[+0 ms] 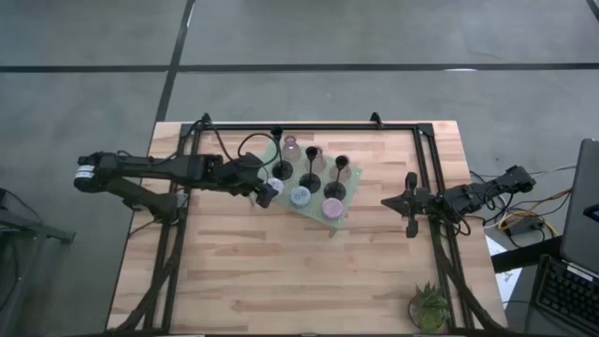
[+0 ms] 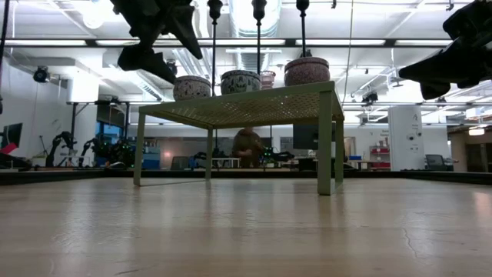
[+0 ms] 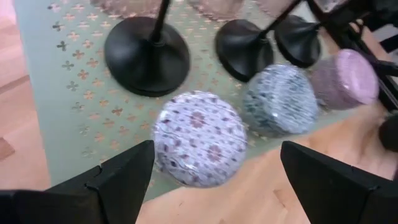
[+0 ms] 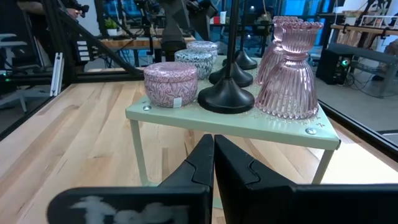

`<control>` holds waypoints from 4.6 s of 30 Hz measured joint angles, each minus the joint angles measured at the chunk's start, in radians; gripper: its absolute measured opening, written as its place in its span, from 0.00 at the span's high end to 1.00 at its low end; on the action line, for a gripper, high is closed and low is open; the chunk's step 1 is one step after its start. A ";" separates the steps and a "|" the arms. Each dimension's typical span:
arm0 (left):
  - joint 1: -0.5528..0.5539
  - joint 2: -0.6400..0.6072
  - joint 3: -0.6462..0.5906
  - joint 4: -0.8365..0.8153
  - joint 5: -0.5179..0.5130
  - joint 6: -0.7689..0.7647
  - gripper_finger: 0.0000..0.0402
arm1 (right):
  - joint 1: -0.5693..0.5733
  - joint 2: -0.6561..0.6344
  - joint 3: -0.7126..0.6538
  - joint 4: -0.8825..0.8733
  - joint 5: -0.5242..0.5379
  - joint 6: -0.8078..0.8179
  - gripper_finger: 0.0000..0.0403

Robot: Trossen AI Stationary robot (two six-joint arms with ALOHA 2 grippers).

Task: Pick & Place candle stick holders
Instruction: Return to Home Position

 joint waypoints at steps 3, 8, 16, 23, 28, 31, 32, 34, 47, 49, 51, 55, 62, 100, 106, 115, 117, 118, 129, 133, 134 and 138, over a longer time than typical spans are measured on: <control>-0.019 -0.023 -0.001 0.000 0.000 0.002 0.12 | 0.000 0.000 0.000 0.000 0.000 0.000 0.98; -0.097 -0.069 -0.001 0.000 -0.066 0.026 0.12 | 0.000 0.000 0.000 0.000 0.000 0.000 0.98; -0.304 -0.078 -0.025 0.002 -0.206 0.018 0.12 | 0.000 0.000 0.000 0.000 0.000 0.000 0.98; -0.340 -0.009 -0.098 0.030 -0.206 -0.152 0.12 | 0.000 0.000 0.000 0.000 0.000 0.000 0.98; -0.350 0.034 -0.113 0.051 -0.220 -0.086 0.12 | 0.000 0.000 0.000 0.000 0.000 0.000 0.98; -0.406 0.036 -0.118 0.096 -0.306 0.016 0.12 | 0.000 0.000 0.000 0.000 0.000 0.000 0.98; -0.429 0.036 -0.118 0.103 -0.363 0.046 0.12 | 0.000 0.000 0.000 0.000 0.000 0.000 0.98; -0.463 0.035 -0.118 0.103 -0.458 0.064 0.12 | 0.000 0.000 0.000 0.000 0.000 0.000 0.98; -0.466 0.039 -0.119 0.145 -0.674 -0.069 0.12 | 0.000 0.000 0.000 0.000 0.000 0.000 0.98; -0.466 0.039 -0.119 0.157 -0.687 -0.022 0.12 | 0.000 0.000 0.000 0.000 0.000 0.000 0.98; -0.466 0.039 -0.120 0.158 -0.685 0.024 0.13 | 0.000 0.000 0.000 0.000 0.000 0.000 0.98; -0.468 0.049 -0.132 0.159 -0.678 0.069 0.23 | 0.000 0.000 0.000 0.000 0.000 0.000 0.98; -0.470 0.056 -0.220 0.177 -0.676 0.056 0.69 | 0.000 0.000 0.000 0.000 0.000 0.000 0.98; -0.582 -0.981 -1.039 1.216 -0.284 0.837 0.97 | 0.000 0.000 0.000 0.000 0.000 0.000 0.98; -0.582 -1.094 -1.049 0.797 -0.550 0.740 0.96 | 0.000 0.000 0.000 0.000 0.000 0.000 0.98; -0.582 -1.180 -1.050 0.736 -0.531 0.831 0.95 | 0.000 0.000 0.000 0.000 0.000 0.000 0.98; -0.582 -1.182 -1.050 0.743 -0.531 0.851 0.95 | 0.000 0.000 0.000 0.001 0.000 0.000 0.98; -0.582 -1.181 -1.050 0.744 -0.529 0.848 0.95 | 0.000 -0.001 0.000 0.000 0.000 0.000 0.98; -0.582 -1.167 -1.050 0.735 -0.464 0.849 0.95 | 0.000 0.000 0.000 0.000 0.000 0.000 0.98; -0.582 -1.167 -1.050 0.735 -0.464 0.850 0.95 | 0.000 0.000 0.000 0.001 0.000 0.000 0.98; -0.582 -1.167 -1.050 0.735 -0.464 0.850 0.95 | 0.000 0.000 0.000 0.000 0.000 0.000 0.98; -0.582 -1.167 -1.050 0.735 -0.464 0.850 0.95 | 0.000 0.000 0.000 0.000 0.000 0.000 0.98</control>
